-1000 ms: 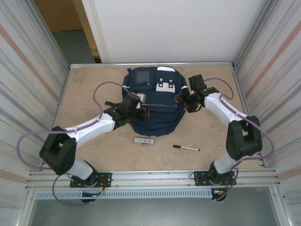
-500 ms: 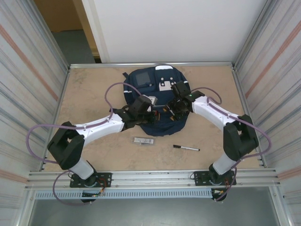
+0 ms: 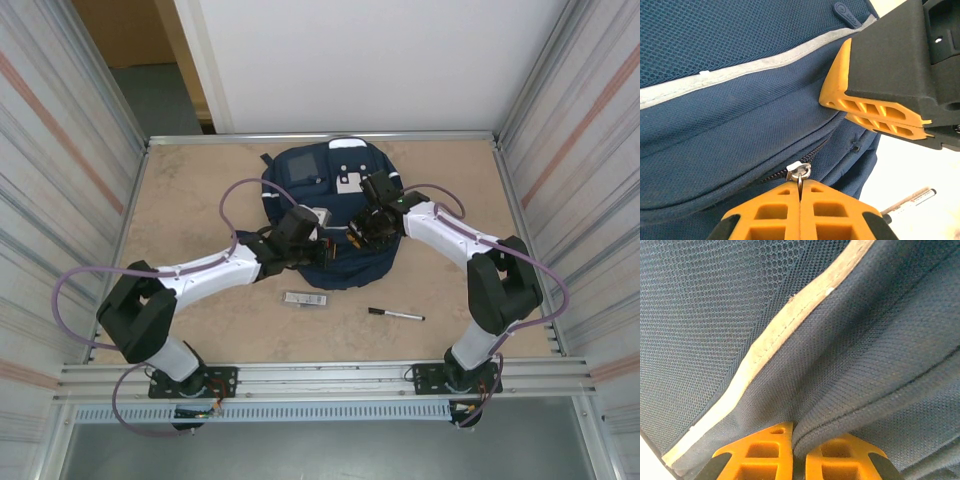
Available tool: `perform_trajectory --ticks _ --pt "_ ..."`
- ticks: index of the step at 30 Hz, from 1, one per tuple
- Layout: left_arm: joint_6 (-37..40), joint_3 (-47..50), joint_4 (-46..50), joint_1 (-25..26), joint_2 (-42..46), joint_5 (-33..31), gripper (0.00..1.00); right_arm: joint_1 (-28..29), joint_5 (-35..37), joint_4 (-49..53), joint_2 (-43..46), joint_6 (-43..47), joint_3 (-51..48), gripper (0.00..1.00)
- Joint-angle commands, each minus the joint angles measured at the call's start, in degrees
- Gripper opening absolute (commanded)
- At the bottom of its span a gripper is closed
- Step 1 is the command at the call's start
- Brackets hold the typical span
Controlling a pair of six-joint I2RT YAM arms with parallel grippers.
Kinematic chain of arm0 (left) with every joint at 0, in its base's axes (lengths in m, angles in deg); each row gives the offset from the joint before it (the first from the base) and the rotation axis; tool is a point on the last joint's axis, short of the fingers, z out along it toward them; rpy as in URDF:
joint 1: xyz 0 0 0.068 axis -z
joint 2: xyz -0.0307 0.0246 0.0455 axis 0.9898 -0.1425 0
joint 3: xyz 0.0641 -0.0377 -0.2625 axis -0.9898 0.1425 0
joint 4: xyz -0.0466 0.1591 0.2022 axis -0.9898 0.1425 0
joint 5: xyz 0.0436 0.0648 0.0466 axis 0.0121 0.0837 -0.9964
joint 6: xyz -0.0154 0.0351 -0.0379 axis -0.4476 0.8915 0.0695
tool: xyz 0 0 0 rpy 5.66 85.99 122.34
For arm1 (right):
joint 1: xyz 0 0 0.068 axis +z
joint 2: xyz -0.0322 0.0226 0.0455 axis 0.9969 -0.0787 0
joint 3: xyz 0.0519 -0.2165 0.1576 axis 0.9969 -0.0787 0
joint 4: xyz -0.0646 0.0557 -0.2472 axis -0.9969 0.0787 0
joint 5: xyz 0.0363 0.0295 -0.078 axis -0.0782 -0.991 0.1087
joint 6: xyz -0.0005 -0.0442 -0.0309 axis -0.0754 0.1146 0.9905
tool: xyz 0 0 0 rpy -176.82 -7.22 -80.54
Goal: Pack the student bag
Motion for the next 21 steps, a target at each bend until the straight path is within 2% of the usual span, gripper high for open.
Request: perform_trajectory --ticks 1,3,5,8,11,16,21 --pt "4.9 0.6 -1.7 0.1 2.1 -0.9 0.0 -1.8 -1.7 -1.6 1.5 6.2 -0.3 0.02" --pt "4.1 2.8 -1.5 -0.4 2.0 -7.1 0.0 -1.8 -1.1 -1.9 3.2 12.6 0.0 0.01" --pt "2.9 4.3 0.5 -2.9 2.7 -8.3 0.0 -1.2 0.8 -0.5 4.4 18.6 0.9 0.0" --pt "1.7 5.3 4.7 -6.9 4.5 -9.6 0.0 -1.5 -1.1 3.0 4.8 24.4 2.2 0.0" --pt "3.1 6.4 6.5 -10.3 6.9 -9.9 0.0 -3.2 -3.2 2.4 6.4 25.4 -0.4 0.0" --pt "8.9 7.8 6.2 -12.8 9.4 -16.9 0.0 -7.1 -12.2 -0.7 7.4 25.4 -1.4 0.0" --pt "9.3 4.6 7.0 -17.8 6.0 -16.4 0.0 -7.1 -16.8 -1.9 6.3 27.3 0.3 0.0"
